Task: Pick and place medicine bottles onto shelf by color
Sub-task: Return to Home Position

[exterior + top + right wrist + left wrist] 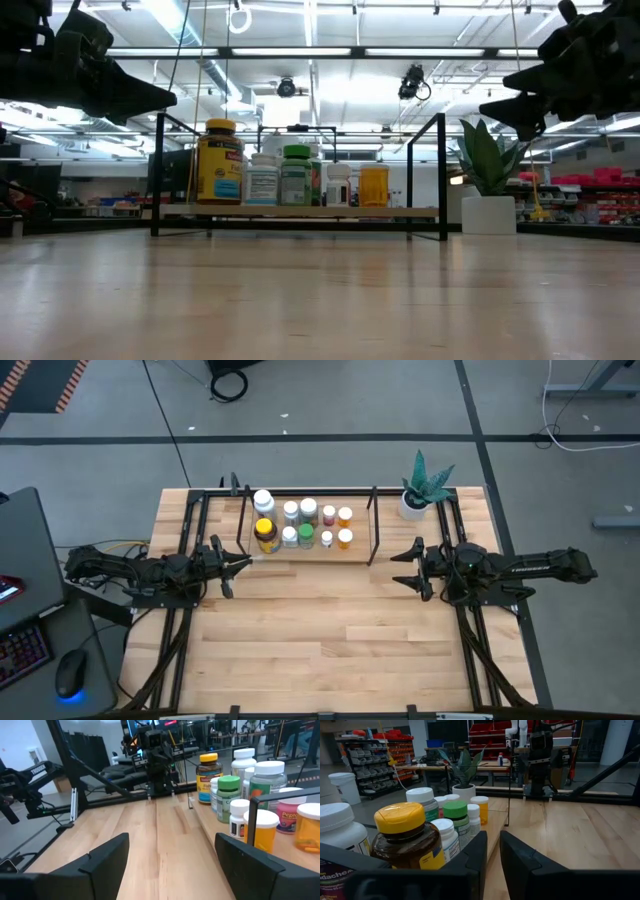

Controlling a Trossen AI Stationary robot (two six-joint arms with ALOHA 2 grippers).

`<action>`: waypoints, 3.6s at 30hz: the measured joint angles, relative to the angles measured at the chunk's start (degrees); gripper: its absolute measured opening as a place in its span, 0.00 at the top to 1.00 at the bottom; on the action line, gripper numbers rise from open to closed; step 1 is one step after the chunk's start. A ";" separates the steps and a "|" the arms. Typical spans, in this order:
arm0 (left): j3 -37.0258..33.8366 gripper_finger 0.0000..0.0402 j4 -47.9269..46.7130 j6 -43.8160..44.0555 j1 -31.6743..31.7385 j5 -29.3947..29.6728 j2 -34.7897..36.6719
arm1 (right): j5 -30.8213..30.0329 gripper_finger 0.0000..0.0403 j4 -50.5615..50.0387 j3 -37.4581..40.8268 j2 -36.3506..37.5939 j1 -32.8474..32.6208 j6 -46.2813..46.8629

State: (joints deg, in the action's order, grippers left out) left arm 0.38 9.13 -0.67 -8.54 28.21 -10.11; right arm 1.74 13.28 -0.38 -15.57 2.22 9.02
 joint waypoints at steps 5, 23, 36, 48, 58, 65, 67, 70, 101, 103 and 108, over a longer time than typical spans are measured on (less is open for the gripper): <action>0.00 0.86 0.00 0.00 0.00 0.00 0.00 | -0.06 0.25 0.02 0.00 -0.02 0.00 -0.04; 0.00 0.86 0.00 0.00 0.00 0.00 0.00 | -0.15 0.25 0.13 -0.02 -0.05 0.00 -0.13; 0.00 0.84 0.00 0.00 0.00 0.01 0.00 | -0.15 0.25 0.13 -0.04 -0.05 0.00 -0.13; 0.01 0.84 0.00 0.00 -0.01 0.00 0.00 | -0.15 0.25 0.13 -0.07 -0.07 0.00 -0.13; 0.00 0.86 0.00 0.00 -0.01 0.00 0.00 | -0.15 0.25 0.13 -0.07 -0.07 0.00 -0.13; 0.00 0.85 0.00 0.00 0.01 0.00 0.00 | -0.15 0.25 0.13 -0.09 -0.06 0.00 -0.13; 0.00 0.84 0.00 0.01 0.01 0.00 0.00 | -0.15 0.25 0.13 -0.09 -0.07 0.00 -0.13; 0.02 0.85 0.01 0.01 -0.01 0.00 0.00 | -0.15 0.25 0.13 -0.09 -0.07 0.00 -0.13; 0.01 0.85 0.00 0.00 -0.01 0.00 0.00 | -0.15 0.25 0.13 -0.09 -0.07 0.00 -0.13; 0.00 0.84 0.00 0.00 0.01 0.00 0.00 | -0.15 0.25 0.13 -0.09 -0.07 0.00 -0.13; 0.00 0.85 0.00 0.00 0.00 0.00 0.00 | -0.15 0.25 0.13 -0.09 -0.05 0.00 -0.13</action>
State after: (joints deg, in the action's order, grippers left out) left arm 0.38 9.13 -0.67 -8.54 28.21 -10.11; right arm 1.58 13.41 -0.47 -15.62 2.22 8.89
